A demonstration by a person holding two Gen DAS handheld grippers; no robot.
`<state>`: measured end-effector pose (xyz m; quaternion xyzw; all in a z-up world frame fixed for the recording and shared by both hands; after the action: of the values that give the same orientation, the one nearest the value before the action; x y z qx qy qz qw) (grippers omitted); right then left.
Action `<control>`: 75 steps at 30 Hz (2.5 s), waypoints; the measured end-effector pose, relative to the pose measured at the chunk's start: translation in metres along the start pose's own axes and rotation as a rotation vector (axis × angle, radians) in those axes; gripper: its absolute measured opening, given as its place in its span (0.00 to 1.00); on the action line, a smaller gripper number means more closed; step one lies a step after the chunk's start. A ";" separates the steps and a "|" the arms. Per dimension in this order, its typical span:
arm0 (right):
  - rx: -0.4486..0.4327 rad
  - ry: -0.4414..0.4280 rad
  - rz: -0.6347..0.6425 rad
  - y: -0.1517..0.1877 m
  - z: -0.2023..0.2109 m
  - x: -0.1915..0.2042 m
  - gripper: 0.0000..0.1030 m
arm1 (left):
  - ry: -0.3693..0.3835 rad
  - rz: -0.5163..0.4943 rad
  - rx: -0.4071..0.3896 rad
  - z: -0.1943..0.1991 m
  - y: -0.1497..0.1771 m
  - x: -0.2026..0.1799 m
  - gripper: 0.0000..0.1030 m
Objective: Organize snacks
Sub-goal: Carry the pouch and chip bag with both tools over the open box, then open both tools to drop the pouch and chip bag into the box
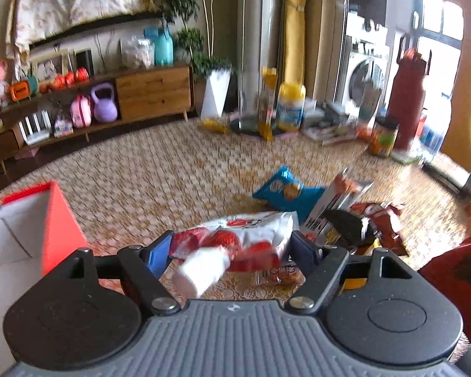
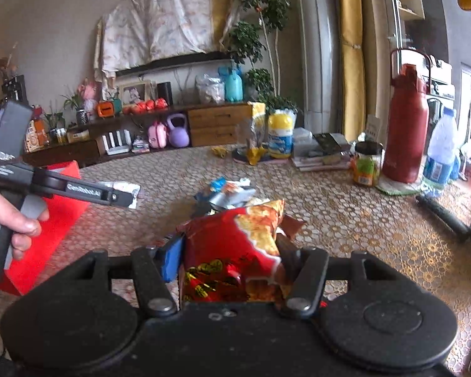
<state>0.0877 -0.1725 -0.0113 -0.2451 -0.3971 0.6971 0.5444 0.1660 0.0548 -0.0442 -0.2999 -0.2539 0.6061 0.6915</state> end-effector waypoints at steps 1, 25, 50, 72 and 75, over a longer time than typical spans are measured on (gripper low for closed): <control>-0.008 -0.003 0.007 -0.001 0.003 0.004 0.57 | 0.001 0.003 -0.011 0.008 -0.001 0.002 0.75; -0.142 -0.265 0.198 -0.091 0.013 0.147 0.57 | -0.124 0.141 -0.128 0.127 0.017 0.114 0.68; 0.163 -0.456 0.343 -0.116 -0.142 0.318 0.57 | -0.201 0.226 0.094 0.063 0.068 0.227 0.68; 0.179 -0.432 0.361 -0.106 -0.160 0.324 0.72 | -0.303 0.193 0.098 0.073 0.060 0.224 0.87; 0.155 -0.434 0.352 -0.111 -0.150 0.318 0.74 | -0.311 0.191 0.079 0.083 0.057 0.218 0.87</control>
<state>0.1753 0.1837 0.0236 -0.1129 -0.4011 0.8454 0.3342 0.0975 0.2840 -0.0307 -0.1980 -0.3044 0.7177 0.5942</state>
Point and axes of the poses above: each gripper's, at about its wrist camera, not at the fingertips, and z roughly against the way its jaws point, x to its left, y to its underside, the point moved 6 cm from there along -z, roughly the way its jaws point, and after that the axes turned 7 degrees about x, right-handed, at the moved point
